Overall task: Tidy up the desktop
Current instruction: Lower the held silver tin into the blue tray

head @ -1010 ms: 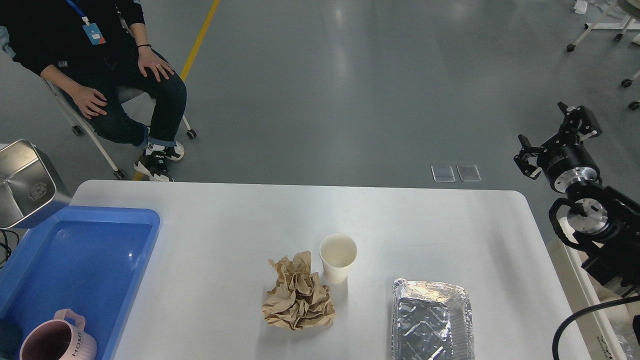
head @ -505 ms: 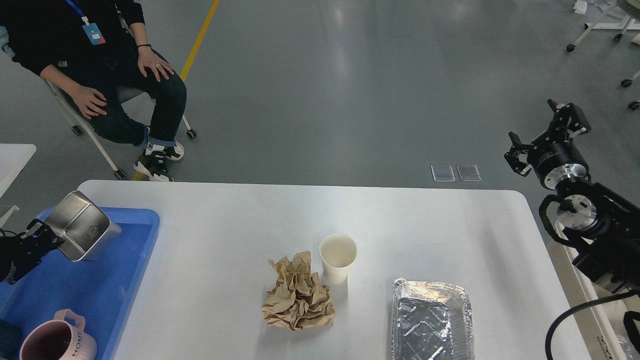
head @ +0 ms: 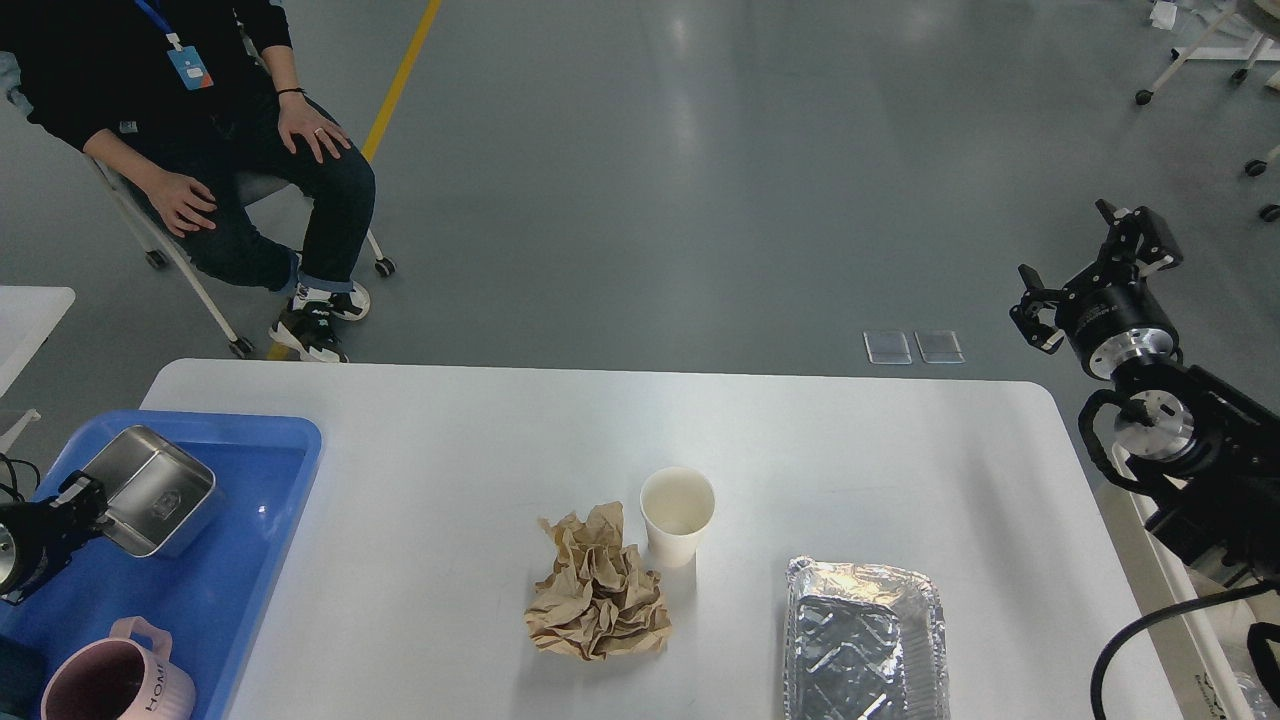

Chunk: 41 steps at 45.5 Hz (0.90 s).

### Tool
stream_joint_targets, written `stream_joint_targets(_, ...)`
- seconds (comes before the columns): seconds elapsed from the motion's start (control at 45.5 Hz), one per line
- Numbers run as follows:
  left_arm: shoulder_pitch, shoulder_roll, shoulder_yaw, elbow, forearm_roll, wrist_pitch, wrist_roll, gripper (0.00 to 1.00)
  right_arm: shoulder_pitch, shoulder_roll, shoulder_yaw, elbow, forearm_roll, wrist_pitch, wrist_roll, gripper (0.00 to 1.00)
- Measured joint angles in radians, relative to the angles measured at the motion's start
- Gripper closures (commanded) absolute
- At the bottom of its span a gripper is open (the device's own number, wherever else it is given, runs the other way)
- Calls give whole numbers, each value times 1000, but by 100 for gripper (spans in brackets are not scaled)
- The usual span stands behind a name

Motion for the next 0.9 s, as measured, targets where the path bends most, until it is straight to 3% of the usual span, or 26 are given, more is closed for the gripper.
stream_joint_targets(0.088,0,-20,0,8,0,23,22,100,0,0,0,1,0,0,0,0)
stream_joint_targets(0.285,0,-36,-2,13,0,32,28,96,4,6,0,2,0,-1,0,0)
stream_joint_targets(0.417,-1,-58,-2,13,0,32,30,88,4,21,0,3,0,-2,0,0)
stream_joint_targets(0.615,-1,-64,-1,12,3,26,19,56,2,22,0,3,1,-2,0,0)
stream_joint_targets(0.703,-1,-60,-1,11,3,17,1,26,3,21,0,3,1,-2,0,0)
stream_joint_targets(0.812,-2,-41,-8,9,1,-25,-50,13,3,21,0,4,1,-3,0,0)
stream_joint_targets(0.9,-3,16,-43,9,0,-122,-84,3,6,20,0,4,1,-3,0,0)
